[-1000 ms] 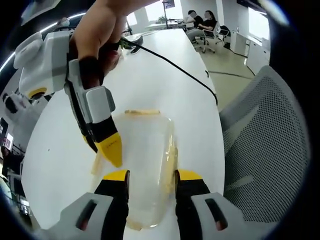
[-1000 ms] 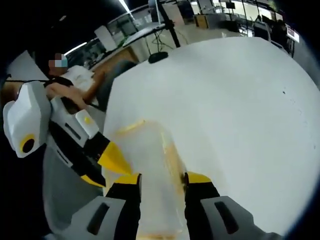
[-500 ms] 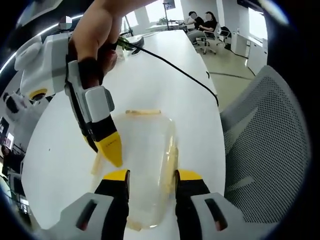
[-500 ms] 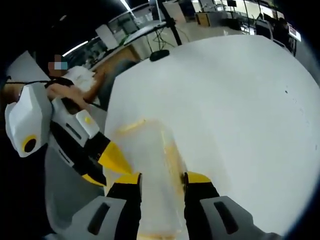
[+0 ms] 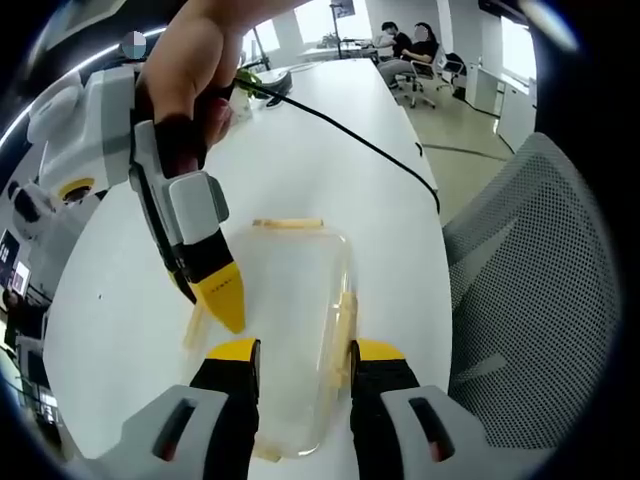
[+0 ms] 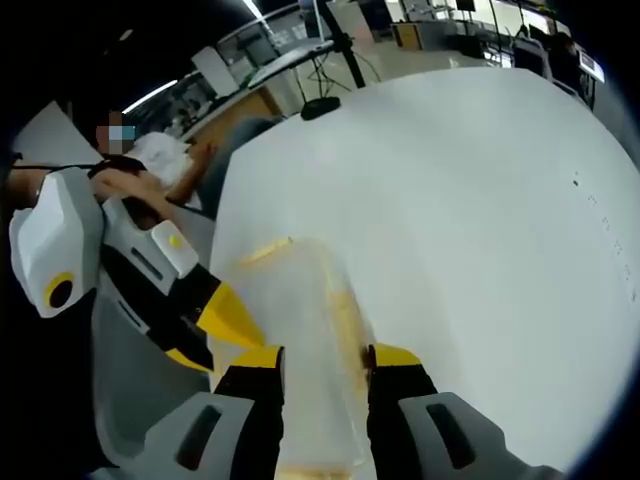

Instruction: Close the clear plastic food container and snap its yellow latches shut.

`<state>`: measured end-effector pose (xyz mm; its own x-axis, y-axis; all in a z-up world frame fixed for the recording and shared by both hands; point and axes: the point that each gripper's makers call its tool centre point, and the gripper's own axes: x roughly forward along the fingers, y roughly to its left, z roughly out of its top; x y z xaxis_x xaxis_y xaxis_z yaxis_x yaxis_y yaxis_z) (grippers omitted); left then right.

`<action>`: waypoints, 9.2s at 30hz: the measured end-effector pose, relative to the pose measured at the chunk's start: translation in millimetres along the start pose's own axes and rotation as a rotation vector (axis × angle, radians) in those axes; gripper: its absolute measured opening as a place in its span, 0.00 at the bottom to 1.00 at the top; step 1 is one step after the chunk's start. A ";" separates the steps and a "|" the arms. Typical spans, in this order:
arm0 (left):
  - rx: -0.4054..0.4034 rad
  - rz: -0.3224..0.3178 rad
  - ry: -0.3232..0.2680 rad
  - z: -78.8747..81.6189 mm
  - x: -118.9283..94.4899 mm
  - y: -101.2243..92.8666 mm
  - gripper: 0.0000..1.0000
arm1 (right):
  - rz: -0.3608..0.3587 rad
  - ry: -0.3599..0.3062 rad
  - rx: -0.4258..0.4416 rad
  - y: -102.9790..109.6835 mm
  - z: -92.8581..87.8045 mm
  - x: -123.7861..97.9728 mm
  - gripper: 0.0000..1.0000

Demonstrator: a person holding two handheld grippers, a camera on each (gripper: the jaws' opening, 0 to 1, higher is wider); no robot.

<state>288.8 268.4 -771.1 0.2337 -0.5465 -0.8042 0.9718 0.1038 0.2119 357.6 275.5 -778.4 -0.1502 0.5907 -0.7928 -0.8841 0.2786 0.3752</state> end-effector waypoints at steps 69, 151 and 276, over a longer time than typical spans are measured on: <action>-0.010 0.037 0.021 3.8 -1.5 -4.1 0.33 | -0.010 0.170 0.007 2.0 -2.6 0.9 0.30; -0.016 -0.160 -0.018 -4.4 -12.9 3.8 0.99 | -0.222 0.100 -0.314 38.6 -24.4 -18.5 0.73; 0.056 -0.184 0.237 -50.0 17.8 28.6 0.85 | -0.329 0.227 -0.381 22.2 -52.2 3.4 0.77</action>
<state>322.4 303.2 -807.1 0.0614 -0.3420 -0.9377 0.9967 -0.0283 0.0756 314.4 244.1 -797.9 0.1071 0.3290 -0.9382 -0.9917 0.1026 -0.0772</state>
